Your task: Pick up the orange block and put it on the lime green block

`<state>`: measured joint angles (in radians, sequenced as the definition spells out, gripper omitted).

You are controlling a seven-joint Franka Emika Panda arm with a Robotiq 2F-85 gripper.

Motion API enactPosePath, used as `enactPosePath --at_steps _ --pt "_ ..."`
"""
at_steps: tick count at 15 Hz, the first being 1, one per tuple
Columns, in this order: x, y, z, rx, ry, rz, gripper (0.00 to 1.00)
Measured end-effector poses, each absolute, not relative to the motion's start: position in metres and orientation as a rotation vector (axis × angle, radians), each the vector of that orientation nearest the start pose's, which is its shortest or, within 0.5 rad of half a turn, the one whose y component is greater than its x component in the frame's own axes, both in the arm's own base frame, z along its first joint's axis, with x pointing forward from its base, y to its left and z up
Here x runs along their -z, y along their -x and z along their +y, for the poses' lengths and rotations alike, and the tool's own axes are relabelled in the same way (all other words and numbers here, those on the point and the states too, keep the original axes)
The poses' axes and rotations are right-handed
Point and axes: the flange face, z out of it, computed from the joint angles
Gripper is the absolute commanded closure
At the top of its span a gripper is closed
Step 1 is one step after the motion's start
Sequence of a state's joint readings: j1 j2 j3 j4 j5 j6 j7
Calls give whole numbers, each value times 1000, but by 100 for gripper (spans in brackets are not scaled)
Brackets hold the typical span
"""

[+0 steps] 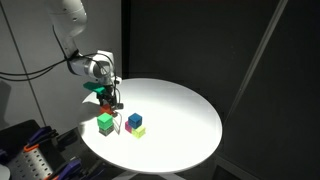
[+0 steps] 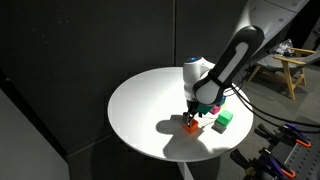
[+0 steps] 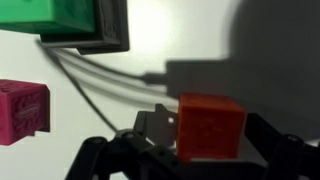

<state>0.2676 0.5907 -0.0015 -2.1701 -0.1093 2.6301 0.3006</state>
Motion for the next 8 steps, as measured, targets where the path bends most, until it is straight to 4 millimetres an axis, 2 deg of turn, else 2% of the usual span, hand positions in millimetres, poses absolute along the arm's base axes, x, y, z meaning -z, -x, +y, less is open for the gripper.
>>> enactPosePath --at_steps 7,8 --pt "-104 -516 144 -186 3218 -107 0" --pt "-104 -516 144 -187 3218 -107 25"
